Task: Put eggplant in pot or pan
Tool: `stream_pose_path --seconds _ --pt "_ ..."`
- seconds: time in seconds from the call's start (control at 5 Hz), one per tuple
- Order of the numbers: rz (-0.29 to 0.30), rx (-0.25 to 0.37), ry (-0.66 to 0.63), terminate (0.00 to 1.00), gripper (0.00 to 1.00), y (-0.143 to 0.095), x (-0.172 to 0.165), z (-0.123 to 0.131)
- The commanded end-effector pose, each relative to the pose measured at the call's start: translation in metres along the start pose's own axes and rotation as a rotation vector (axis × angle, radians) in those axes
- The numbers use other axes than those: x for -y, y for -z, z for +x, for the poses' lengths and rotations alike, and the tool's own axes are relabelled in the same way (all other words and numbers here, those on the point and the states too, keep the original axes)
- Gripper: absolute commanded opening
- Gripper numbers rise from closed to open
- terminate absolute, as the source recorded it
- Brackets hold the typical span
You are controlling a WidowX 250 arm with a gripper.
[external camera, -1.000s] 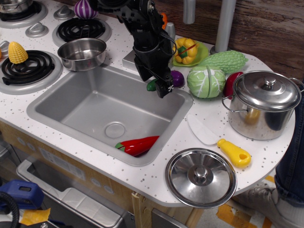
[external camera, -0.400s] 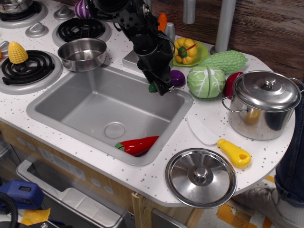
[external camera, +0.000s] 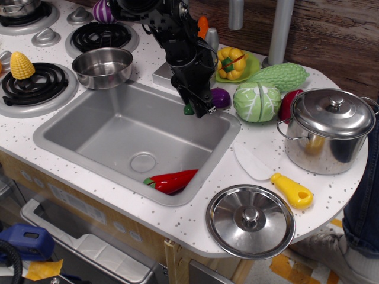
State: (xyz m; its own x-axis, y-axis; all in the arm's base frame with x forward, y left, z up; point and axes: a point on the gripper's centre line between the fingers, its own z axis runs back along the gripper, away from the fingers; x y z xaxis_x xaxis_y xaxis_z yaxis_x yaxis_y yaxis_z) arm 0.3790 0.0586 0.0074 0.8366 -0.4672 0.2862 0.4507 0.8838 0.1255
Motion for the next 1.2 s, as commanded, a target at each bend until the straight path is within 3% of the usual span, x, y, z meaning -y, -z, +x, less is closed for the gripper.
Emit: stream_pose_path --seconds 0.0,0.6,1.0 --pt "0.082 -0.017 -0.003 0.0 0.0 -0.048 -0.006 0.005" --pt "0.167 -0.049 0.06 0.0 0.0 -0.072 -0.054 -0.029" --pt "0.247 -0.051 0.112 0.0 0.0 -0.087 -0.112 -0.056"
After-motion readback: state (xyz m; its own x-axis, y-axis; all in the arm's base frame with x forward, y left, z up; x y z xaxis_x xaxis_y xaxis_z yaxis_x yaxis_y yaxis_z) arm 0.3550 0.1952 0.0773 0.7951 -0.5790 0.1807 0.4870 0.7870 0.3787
